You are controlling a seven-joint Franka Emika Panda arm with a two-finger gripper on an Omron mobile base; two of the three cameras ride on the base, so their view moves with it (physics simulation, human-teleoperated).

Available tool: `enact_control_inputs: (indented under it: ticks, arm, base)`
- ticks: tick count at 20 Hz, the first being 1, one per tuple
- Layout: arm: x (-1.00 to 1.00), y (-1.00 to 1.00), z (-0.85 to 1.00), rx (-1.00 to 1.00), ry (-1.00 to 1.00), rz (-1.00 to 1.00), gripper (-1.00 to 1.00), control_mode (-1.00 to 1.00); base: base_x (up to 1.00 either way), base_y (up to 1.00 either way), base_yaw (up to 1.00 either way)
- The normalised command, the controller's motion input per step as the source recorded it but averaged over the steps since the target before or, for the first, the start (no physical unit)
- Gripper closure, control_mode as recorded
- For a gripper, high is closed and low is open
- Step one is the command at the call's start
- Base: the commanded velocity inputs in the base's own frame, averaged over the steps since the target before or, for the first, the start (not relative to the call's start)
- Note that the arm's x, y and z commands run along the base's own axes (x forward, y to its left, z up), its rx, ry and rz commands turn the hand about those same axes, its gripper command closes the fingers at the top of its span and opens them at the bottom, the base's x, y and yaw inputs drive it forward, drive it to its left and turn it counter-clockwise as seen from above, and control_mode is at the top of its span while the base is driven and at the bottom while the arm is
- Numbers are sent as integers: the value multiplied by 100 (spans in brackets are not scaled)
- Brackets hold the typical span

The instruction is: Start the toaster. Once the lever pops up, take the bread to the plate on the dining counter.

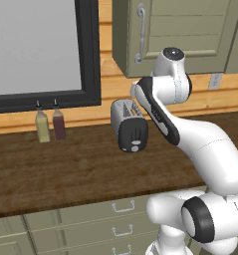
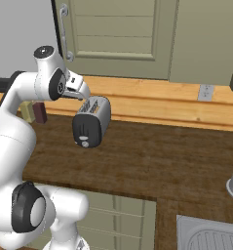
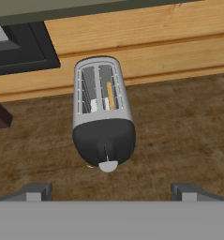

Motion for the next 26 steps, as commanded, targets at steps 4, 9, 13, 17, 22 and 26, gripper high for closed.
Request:
enact_control_inputs:
  ticks: [4,9,13,17,22,26]
  arm:
    - [0,0,0,0,0,0,-100,-100]
    - [0,0,0,0,0,0,-100,-100]
    - [0,0,0,0,0,0,-100,-100]
    - [0,0,0,0,0,0,-100,-100]
    - [0,0,0,0,0,0,-100,-100]
    - [0,0,0,0,0,0,-100,-100]
  base:
    - [0,0,0]
    - [0,0,0]
    - [0,0,0]
    - [0,0,0]
    - [0,0,0]
    - [0,0,0]
